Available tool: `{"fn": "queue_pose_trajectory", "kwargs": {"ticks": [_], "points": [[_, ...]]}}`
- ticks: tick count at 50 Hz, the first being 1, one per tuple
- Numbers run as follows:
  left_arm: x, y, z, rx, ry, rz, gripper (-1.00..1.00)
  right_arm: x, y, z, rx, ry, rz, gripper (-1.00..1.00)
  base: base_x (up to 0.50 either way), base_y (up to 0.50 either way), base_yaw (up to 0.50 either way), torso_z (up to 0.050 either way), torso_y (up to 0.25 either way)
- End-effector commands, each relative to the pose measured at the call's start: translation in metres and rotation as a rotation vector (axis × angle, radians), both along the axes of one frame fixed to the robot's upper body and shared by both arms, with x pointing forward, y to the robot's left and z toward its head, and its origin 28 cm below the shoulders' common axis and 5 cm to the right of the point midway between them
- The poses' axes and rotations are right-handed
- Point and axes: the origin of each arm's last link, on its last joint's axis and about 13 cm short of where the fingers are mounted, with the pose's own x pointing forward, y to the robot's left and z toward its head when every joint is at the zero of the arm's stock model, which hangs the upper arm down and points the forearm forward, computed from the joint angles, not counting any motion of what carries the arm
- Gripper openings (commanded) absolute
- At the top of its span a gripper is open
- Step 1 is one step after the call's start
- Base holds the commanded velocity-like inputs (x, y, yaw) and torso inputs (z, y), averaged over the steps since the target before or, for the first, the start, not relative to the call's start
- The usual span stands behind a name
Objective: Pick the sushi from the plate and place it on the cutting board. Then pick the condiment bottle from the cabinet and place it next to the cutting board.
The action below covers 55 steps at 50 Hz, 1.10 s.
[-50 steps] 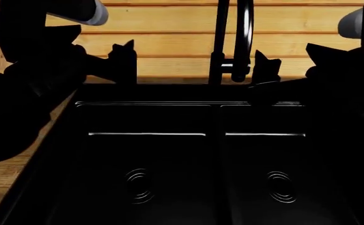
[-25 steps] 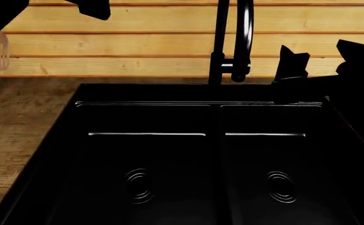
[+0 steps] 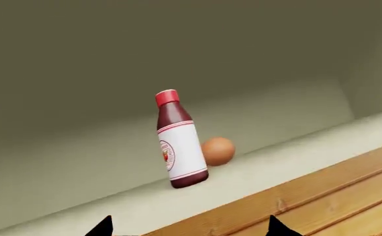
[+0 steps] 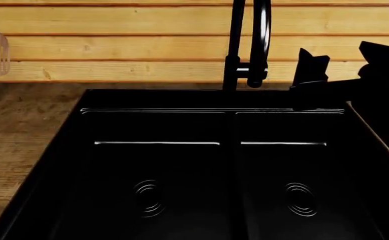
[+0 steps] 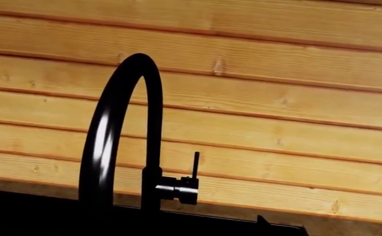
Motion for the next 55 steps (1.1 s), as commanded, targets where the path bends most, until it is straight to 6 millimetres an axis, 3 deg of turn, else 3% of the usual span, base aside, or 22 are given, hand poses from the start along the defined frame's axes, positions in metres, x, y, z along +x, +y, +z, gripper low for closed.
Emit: {"fn": "queue_pose_trajectory", "kwargs": {"ticks": [1,20,25,44,55], "points": [[0.0,-0.009,0.02,-0.009,-0.037,-0.009,1.0,0.001,0.001,0.003,-0.01,0.006,0.005,1.0,0.0,0.0,0.0,0.0,0.0],[0.033,-0.019,0.069,-0.104,-0.031,0.021,1.0,-0.002,0.001,0.007,-0.023,0.006,0.015,1.0,0.0,0.0,0.0,0.0,0.0],[0.037,-0.017,0.069,-0.106,-0.022,0.038,1.0,-0.002,0.001,0.009,-0.008,0.0,0.016,1.0,0.0,0.0,0.0,0.0,0.0],[0.034,-0.016,0.067,-0.097,-0.012,0.055,1.0,-0.002,0.001,0.005,-0.002,0.012,0.016,1.0,0.0,-0.5,0.0,0.0,0.0],[0.03,-0.013,0.072,-0.097,-0.024,0.078,1.0,-0.002,0.002,0.005,-0.016,0.017,0.017,1.0,0.0,0.0,0.0,0.0,0.0]]}}
